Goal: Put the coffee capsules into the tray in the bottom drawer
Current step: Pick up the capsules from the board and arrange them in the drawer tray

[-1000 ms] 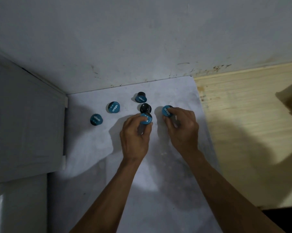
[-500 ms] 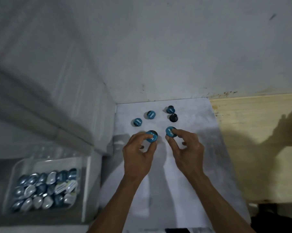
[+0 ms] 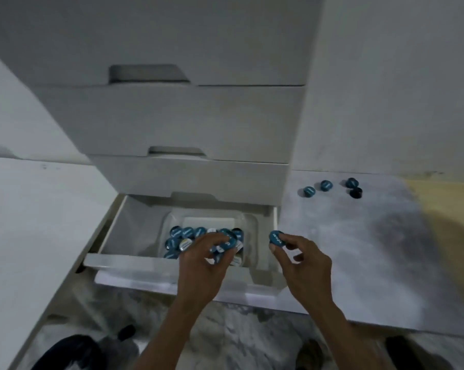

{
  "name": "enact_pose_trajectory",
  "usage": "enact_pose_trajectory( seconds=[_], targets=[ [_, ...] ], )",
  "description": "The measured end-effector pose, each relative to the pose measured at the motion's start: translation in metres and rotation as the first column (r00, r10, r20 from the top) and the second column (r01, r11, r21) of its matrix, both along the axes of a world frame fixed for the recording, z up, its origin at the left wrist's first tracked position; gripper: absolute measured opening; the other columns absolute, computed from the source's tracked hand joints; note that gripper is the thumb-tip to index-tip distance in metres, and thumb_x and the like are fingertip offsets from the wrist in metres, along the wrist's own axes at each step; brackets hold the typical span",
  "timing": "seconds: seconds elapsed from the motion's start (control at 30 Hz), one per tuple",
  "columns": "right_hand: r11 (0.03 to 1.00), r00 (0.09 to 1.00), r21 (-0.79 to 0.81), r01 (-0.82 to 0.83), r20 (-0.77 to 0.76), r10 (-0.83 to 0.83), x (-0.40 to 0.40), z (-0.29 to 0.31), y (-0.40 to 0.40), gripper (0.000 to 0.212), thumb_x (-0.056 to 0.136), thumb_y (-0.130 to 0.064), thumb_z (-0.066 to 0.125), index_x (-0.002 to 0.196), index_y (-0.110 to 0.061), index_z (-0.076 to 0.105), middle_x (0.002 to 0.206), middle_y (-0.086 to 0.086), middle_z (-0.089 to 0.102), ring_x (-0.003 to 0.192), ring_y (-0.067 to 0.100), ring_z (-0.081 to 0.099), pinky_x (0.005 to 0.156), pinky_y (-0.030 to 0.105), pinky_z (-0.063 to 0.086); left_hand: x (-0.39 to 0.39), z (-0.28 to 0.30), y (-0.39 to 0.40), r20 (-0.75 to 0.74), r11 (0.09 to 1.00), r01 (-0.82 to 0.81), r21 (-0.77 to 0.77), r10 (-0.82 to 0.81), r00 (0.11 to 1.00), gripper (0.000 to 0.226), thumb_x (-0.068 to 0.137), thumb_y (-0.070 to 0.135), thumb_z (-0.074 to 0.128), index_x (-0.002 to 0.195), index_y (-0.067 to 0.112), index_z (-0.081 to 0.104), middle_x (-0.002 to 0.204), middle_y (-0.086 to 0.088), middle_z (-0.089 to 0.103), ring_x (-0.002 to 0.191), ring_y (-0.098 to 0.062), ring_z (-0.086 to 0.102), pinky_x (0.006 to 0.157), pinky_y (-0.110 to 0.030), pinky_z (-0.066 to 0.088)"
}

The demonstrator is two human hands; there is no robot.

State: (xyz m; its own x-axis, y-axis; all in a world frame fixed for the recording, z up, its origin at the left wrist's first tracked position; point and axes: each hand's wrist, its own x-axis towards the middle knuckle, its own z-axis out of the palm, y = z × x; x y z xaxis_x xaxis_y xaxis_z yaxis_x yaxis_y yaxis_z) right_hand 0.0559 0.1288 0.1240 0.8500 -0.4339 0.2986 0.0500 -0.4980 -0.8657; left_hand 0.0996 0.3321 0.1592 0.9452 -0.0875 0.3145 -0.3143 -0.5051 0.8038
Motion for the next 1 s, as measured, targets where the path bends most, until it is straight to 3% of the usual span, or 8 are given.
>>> enact_pose_trajectory(
  seconds=[0.17,0.33,0.47,0.57,0.7,0.83,1.0],
  targets=[
    [0.997,0.995,0.007,-0.070,-0.069,0.071,0.017,0.006,0.045,0.025,0.077,-0.028,0.080,0.100,-0.023,0.074,0.092,-0.004,0.072,0.084,0.004,0.064,0.066,0.010,0.048,0.018,0.007,0.058,-0.060,0.997,-0.073,-0.018,0.072,0.996,0.017,0.074,0.014,0.082,0.089,0.016,0.074,0.092,0.007,0.071,0.077,0.001,0.065,0.062,-0.008,0.050],
    [0.991,0.985,-0.001,-0.131,-0.109,0.130,0.060,0.002,0.069,0.024,0.077,-0.024,0.081,0.101,-0.023,0.073,0.090,-0.009,0.070,0.081,0.002,0.063,0.065,0.017,0.052,0.063,-0.008,0.087,-0.155,0.991,-0.112,0.072,0.122,0.980,0.019,0.076,0.023,0.080,0.093,0.022,0.072,0.095,0.006,0.072,0.075,-0.005,0.067,0.067,-0.021,0.056],
    [0.982,0.973,-0.049,-0.183,-0.149,0.174,0.099,-0.008,0.081,0.023,0.079,-0.020,0.079,0.101,-0.020,0.073,0.092,-0.015,0.066,0.081,0.001,0.062,0.069,0.004,0.044,0.102,-0.029,0.099,-0.192,0.982,-0.120,0.145,0.147,0.970,0.021,0.076,0.022,0.081,0.095,0.020,0.072,0.097,0.004,0.073,0.078,-0.008,0.067,0.067,-0.022,0.057],
    [0.977,0.951,-0.035,-0.212,-0.238,0.197,0.124,-0.018,0.089,0.022,0.081,-0.024,0.077,0.103,-0.025,0.073,0.094,-0.016,0.068,0.082,0.000,0.061,0.071,0.004,0.044,0.125,-0.039,0.103,-0.217,0.979,-0.085,0.183,0.125,0.968,0.021,0.077,0.018,0.079,0.097,0.018,0.073,0.098,0.004,0.072,0.082,-0.008,0.065,0.071,-0.029,0.057],
    [0.970,0.928,-0.054,-0.238,-0.307,0.210,0.158,-0.036,0.099,0.020,0.083,-0.031,0.073,0.103,-0.032,0.070,0.098,-0.008,0.071,0.085,0.003,0.062,0.072,0.024,0.054,0.156,-0.051,0.104,-0.228,0.948,-0.045,0.314,0.122,0.966,0.023,0.081,0.027,0.075,0.103,0.019,0.072,0.098,0.003,0.071,0.084,-0.008,0.060,0.071,-0.023,0.046],
    [0.956,0.901,-0.114,-0.271,-0.379,0.211,0.181,-0.039,0.111,0.020,0.084,-0.033,0.072,0.104,-0.030,0.072,0.096,-0.009,0.072,0.083,0.007,0.063,0.069,0.022,0.048,0.182,-0.065,0.099,-0.322,0.930,0.002,0.367,0.125,0.938,0.024,0.083,0.028,0.073,0.106,0.022,0.071,0.100,0.001,0.069,0.086,-0.012,0.061,0.072,-0.023,0.045],
    [0.943,0.866,-0.155,-0.296,-0.460,0.196,0.196,-0.056,0.126,0.020,0.083,-0.029,0.071,0.103,-0.025,0.072,0.098,-0.003,0.074,0.089,0.017,0.067,0.077,0.029,0.054,0.196,-0.084,0.095,-0.346,0.918,0.108,0.380,0.033,0.938,0.019,0.081,0.016,0.074,0.101,0.017,0.073,0.100,0.000,0.073,0.080,-0.008,0.060,0.070,-0.015,0.041]
  ],
)
